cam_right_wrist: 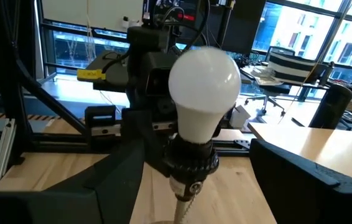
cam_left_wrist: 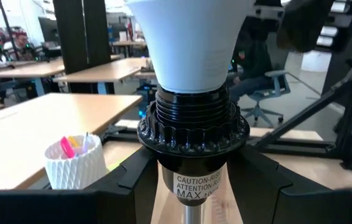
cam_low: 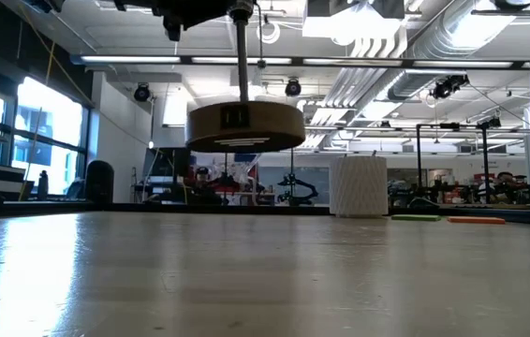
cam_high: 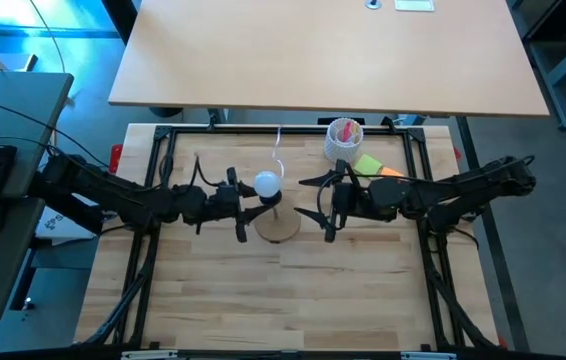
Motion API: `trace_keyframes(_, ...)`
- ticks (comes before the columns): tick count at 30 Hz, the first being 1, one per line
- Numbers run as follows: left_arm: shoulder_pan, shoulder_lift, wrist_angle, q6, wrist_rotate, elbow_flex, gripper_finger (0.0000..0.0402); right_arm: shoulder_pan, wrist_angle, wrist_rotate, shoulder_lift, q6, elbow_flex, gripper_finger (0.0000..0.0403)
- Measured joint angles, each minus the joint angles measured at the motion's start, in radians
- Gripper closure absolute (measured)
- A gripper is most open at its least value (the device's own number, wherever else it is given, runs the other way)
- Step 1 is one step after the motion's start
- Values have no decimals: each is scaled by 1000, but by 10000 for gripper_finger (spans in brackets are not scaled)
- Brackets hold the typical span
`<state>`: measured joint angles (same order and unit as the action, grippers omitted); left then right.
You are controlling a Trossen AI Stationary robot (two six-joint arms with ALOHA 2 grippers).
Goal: Screw lightbulb
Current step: Insert the light bulb into the lamp
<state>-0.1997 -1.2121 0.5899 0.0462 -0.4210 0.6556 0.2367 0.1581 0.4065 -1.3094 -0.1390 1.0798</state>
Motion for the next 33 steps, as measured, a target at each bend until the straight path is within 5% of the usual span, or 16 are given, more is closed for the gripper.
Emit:
trace_keyframes(18,-7,1,29,13,-2,0,243,0,32,-4,0,10,0,114)
trace_keyframes(25,-7,1,-51,-18,32,1,243,0,170,-74,0,249,0,114)
trace_keyframes(33,-3,-14,-165,-18,98,-2,243,-7,273,-50,2,244,0,114)
